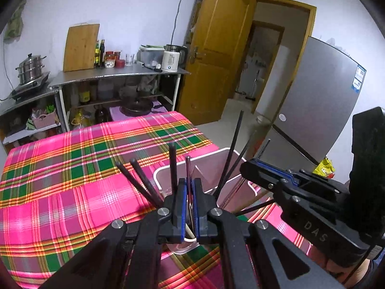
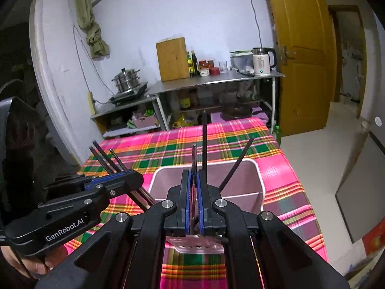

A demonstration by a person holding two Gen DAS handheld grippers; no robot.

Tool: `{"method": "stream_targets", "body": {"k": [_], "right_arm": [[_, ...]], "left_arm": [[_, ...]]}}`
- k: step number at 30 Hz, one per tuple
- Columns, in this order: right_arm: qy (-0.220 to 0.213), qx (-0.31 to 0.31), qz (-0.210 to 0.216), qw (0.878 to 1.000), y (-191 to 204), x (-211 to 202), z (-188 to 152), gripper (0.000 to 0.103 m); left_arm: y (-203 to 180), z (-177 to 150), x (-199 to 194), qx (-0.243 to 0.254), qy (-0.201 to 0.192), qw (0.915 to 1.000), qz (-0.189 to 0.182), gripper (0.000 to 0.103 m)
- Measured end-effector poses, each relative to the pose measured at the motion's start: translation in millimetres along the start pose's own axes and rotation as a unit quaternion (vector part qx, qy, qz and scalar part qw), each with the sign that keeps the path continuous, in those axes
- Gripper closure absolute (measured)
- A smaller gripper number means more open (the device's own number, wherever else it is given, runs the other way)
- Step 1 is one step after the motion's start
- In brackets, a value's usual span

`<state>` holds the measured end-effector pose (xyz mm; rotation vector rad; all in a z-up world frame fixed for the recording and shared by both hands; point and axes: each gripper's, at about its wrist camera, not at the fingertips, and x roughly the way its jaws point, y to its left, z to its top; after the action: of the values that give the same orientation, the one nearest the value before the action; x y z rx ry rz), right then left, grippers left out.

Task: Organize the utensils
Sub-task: 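Lower the left tool's chopstick into the holder while the right tool lowers its own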

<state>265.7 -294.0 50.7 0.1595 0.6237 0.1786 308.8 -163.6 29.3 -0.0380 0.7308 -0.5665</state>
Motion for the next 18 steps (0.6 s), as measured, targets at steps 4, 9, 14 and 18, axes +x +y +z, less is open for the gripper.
{"method": "stream_targets", "body": {"k": [4, 9, 14, 18], "right_arm": [[0.012, -0.002, 0.004, 1.0, 0, 8, -5, 0.098], [0.019, -0.007, -0.001, 1.0, 1, 9, -3, 0.096], [0.007, -0.015, -0.004, 1.0, 6, -4, 0, 0.083], [-0.008, -0.023, -0.008, 1.0, 10, -17, 5, 0.078]], "left_arm": [[4, -5, 6, -0.003, 0.009, 0.9999, -0.004, 0.098], [2, -8, 2, 0.004, 0.008, 1.0, 0.001, 0.097], [0, -4, -12, 0.006, -0.003, 1.0, 0.004, 0.09], [-2, -3, -26, 0.007, -0.014, 0.9999, 0.003, 0.083]]}}
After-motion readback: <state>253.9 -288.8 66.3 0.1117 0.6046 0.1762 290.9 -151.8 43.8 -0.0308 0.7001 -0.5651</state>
